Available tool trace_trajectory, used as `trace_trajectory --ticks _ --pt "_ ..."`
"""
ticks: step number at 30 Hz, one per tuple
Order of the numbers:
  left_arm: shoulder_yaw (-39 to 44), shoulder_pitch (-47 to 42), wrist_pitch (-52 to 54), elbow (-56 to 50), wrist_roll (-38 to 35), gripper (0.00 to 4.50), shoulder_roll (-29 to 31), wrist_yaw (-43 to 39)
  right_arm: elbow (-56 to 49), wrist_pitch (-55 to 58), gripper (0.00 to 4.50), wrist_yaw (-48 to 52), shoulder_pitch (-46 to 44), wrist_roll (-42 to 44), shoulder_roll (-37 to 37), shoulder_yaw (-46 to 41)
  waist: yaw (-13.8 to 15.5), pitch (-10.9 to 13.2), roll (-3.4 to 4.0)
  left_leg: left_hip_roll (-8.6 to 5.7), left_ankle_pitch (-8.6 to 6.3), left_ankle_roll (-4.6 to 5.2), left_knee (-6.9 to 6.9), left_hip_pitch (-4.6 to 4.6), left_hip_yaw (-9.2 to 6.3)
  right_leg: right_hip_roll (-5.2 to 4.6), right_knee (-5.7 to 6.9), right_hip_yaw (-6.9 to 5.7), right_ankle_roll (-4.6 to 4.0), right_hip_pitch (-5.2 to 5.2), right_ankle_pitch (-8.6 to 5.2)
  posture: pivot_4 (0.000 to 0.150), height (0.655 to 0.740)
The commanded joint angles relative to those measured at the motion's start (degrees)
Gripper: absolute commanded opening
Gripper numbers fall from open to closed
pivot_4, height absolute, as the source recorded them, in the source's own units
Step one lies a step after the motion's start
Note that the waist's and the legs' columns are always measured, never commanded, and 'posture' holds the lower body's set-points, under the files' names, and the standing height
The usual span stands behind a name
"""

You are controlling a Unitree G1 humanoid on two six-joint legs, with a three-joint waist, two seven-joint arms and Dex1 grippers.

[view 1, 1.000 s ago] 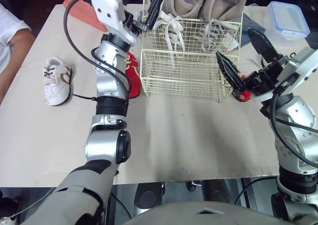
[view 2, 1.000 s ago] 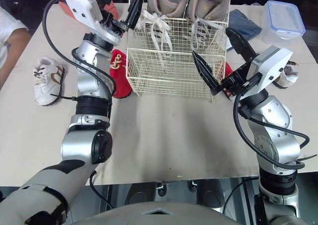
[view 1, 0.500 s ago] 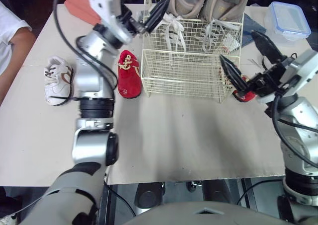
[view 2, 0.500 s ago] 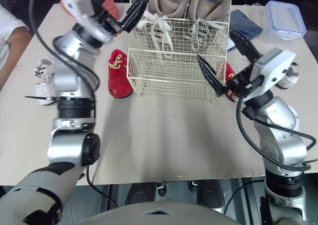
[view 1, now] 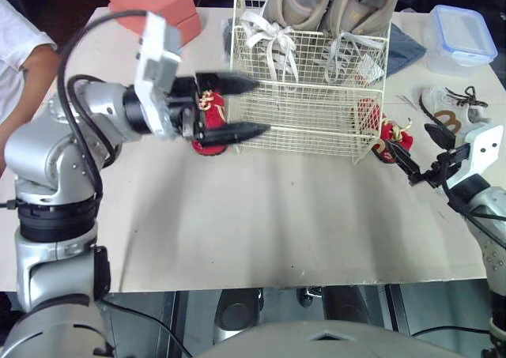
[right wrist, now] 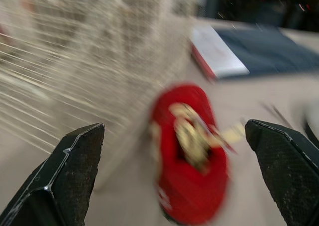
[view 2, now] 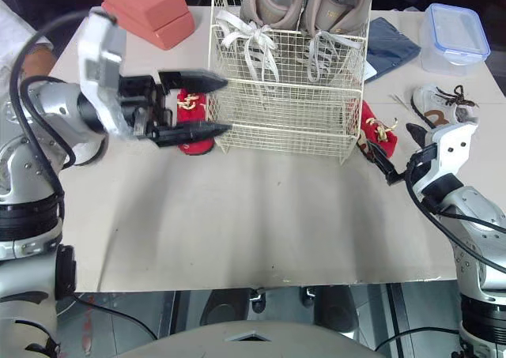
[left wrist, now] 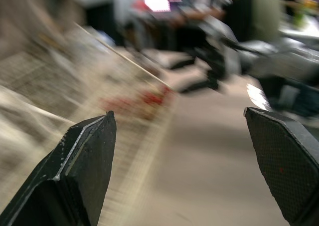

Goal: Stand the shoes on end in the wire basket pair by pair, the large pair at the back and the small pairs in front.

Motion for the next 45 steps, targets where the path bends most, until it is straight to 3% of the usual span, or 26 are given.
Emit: trace_trajectory --ticks 1,8,18,29,34,45 --pt "0.24 -0.19 2.64 -3.28 -1.67 4.46 1.36 1.02 1.7 2.53 4.5 0.18 -0.99 1.12 -1.02 -1.9 0.01 -0.01 0.05 0.0 0.0 0.0 0.0 0.0 0.0 0.0 0.0 0.0 0.0 0.0 0.0 0.15 0.686" --pt "-1.08 -1.92 3.82 -4.59 -1.81 4.46 0.5 2.1 9.07 4.46 4.5 1.57 -5.01 0.97 -0.19 -0.83 0.01 -0.01 0.13 -0.02 0.0 0.0 -0.01 0.01 0.02 0.01 0.0 0.03 -0.04 0.0 0.03 0.15 0.686" --pt "-1.75 -2.57 5.54 -5.91 -2.93 4.5 1.69 1.06 9.8 2.84 0.1 4.22 -6.16 0.75 0.97 0.36 -0.02 0.01 0.25 -0.02 0.0 0.0 -0.02 0.03 0.04 0.01 0.0 0.06 -0.02 0.01 0.01 0.15 0.686" --pt "-3.77 -5.35 5.33 -4.03 -2.13 4.5 1.13 0.03 6.4 -5.91 0.04 6.49 -5.34 3.22 -0.92 -9.75 0.04 0.07 0.39 -0.03 0.0 0.0 -0.03 0.02 0.04 0.01 -0.02 0.06 0.01 0.0 0.0 0.15 0.686" --pt "-3.12 -6.58 3.33 -0.96 0.63 4.5 2.28 -1.16 0.37 -11.24 0.04 12.59 -9.47 10.81 -2.02 -13.77 -0.17 0.09 0.42 -0.03 0.0 0.0 -0.07 0.09 0.04 0.07 -0.02 0.11 0.01 0.0 -0.01 0.15 0.686" --pt "0.5 -9.93 -6.02 10.64 6.88 4.5 4.48 -5.72 -8.81 -15.44 0.04 29.03 -15.52 6.02 -11.94 2.19 -0.88 0.14 0.52 -0.02 -0.01 0.0 -0.17 0.21 0.16 0.1 -0.07 0.27 0.03 0.0 -0.02 0.15 0.686"
